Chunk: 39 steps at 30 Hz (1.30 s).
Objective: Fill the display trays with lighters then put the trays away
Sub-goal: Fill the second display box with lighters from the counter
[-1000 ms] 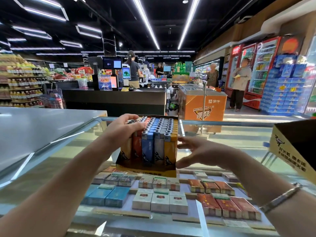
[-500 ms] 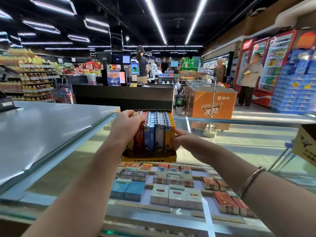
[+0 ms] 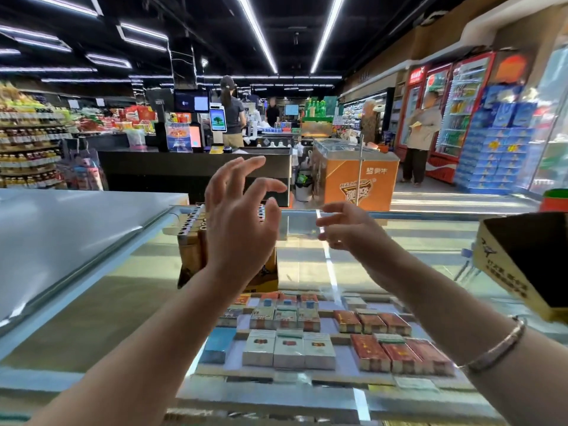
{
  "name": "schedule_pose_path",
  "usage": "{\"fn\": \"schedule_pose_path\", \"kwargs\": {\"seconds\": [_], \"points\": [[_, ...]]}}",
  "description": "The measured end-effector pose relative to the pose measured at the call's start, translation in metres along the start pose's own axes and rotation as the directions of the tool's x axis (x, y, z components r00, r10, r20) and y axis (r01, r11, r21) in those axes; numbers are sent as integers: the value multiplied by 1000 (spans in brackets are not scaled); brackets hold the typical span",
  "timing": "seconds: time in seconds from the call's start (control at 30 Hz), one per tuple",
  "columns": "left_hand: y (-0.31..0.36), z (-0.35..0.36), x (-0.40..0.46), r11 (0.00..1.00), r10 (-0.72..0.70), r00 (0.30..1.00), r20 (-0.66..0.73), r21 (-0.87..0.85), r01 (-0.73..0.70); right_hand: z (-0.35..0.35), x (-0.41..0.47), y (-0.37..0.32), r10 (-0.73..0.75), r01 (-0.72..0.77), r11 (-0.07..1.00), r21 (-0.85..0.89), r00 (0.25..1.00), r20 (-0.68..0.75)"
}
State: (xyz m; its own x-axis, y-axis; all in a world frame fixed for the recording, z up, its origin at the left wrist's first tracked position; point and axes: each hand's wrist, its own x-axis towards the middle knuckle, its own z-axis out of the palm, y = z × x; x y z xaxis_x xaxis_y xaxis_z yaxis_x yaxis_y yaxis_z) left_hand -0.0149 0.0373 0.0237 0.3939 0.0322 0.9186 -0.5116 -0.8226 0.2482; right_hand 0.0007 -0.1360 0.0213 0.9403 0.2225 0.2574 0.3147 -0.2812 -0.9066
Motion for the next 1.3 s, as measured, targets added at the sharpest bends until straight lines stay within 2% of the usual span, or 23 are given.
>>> {"fn": "schedule_pose_path", "kwargs": {"seconds": [0.1, 0.17, 0.3, 0.4, 0.47, 0.57, 0.6, 0.67, 0.77, 0.9, 1.0, 1.1, 1.2, 1.3], "points": [[42, 18, 0, 987, 122, 981, 151, -123, -104, -33, -22, 0, -164, 132, 973, -188, 972, -168], [72, 33, -5, 966, 169, 955, 242, -234, -111, -59, -36, 4, -227, 146, 941, -304, 941, -251], [133, 68, -18, 894, 239, 918, 317, -440, -82, -118, -61, 17, -288, 36, 866, -498, 851, -439], [171, 96, -28, 828, 200, 871, 449, -553, 95, -164, -81, 30, -290, -137, 810, -571, 752, -592], [192, 113, -33, 779, 135, 789, 599, -556, 289, -195, -92, 43, -237, -289, 767, -573, 702, -671], [216, 134, -40, 672, 71, 590, 804, -475, 567, -230, -108, 60, -56, -483, 721, -498, 675, -736], [221, 139, -43, 655, 67, 539, 840, -444, 611, -236, -113, 65, 25, -521, 723, -454, 676, -737], [228, 147, -49, 665, 71, 485, 871, -404, 628, -241, -121, 71, 139, -527, 766, -369, 696, -705], [228, 151, -53, 636, 66, 483, 873, -410, 654, -240, -125, 75, 134, -457, 830, -320, 720, -681], [213, 149, -45, 494, 53, 558, 828, -507, 706, -229, -114, 68, 45, -356, 872, -336, 743, -668], [193, 143, -30, 460, -21, 641, 767, -562, 688, -210, -98, 59, 6, -291, 889, -352, 778, -629], [163, 134, -20, 422, -120, 639, 760, -543, 725, -184, -76, 55, 27, -279, 888, -366, 826, -564], [131, 131, -18, 483, -227, 616, 754, -462, 744, -160, -55, 57, 66, -269, 895, -355, 868, -492], [103, 136, -22, 566, -301, 557, 774, -326, 758, -142, -39, 63, 88, -262, 897, -356, 896, -436]]}}
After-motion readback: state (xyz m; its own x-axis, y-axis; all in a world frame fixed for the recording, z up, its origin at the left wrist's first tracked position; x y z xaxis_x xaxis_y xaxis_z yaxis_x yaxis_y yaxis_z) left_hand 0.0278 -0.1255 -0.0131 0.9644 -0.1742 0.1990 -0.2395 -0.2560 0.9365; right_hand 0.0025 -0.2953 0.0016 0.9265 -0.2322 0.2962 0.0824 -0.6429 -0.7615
